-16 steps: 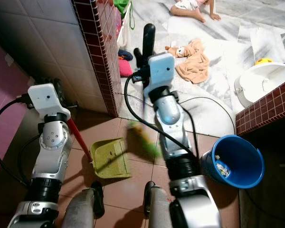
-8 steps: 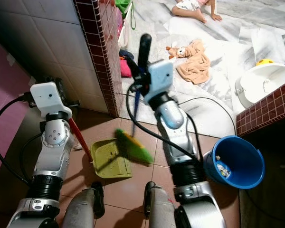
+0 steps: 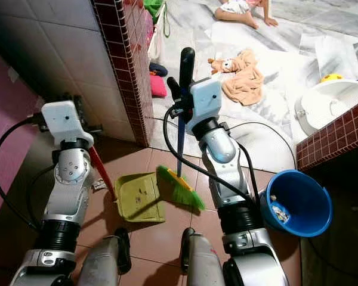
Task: Sweep floor
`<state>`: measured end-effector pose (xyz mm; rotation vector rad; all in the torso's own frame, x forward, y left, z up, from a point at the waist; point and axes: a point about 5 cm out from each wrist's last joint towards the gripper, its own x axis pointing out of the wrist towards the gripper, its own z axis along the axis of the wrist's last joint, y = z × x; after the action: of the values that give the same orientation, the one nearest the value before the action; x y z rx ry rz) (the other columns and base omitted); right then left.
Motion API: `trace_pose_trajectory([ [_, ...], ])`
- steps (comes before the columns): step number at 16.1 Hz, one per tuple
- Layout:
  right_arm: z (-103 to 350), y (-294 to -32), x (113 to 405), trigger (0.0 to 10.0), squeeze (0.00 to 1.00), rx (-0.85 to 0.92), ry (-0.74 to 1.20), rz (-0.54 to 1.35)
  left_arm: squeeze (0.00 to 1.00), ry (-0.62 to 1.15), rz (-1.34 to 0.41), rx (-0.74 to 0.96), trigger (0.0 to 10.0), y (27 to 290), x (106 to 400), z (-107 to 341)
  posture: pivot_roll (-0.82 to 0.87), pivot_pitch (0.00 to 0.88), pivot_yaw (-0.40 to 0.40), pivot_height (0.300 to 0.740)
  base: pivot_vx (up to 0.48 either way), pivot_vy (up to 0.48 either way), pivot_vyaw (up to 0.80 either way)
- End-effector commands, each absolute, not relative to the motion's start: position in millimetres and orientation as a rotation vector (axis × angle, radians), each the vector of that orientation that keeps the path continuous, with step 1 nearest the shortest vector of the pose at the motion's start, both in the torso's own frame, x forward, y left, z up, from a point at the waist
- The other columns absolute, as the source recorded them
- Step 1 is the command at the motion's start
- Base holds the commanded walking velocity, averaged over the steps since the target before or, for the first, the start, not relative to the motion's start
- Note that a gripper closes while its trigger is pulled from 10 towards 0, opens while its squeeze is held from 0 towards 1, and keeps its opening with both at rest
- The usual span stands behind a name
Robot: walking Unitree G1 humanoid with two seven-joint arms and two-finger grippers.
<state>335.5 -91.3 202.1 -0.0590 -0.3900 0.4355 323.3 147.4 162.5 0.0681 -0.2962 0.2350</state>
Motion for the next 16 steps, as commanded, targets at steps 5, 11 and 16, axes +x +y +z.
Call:
trace_pose_trajectory([
  [5,180,-96,334,10.0,0.0,-0.147,-0.336,0.391,0.0,-0.328,0.137,0.063,10.0,136,325,179,-0.01,0.148,-0.025,0.74,0.0,0.0,0.16],
  [11,172,-103,340,10.0,0.0,-0.16,-0.311,0.277,0.0,-0.254,-0.021,0.033,10.0,96,320,166,0.0,0.072,0.004,0.74,0.0,0.0,0.53],
  [16,165,-104,342,10.0,0.0,-0.157,-0.291,0.243,0.0,-0.249,-0.059,0.063,10.0,91,324,169,0.0,0.052,0.016,0.74,0.0,0.0,0.0],
])
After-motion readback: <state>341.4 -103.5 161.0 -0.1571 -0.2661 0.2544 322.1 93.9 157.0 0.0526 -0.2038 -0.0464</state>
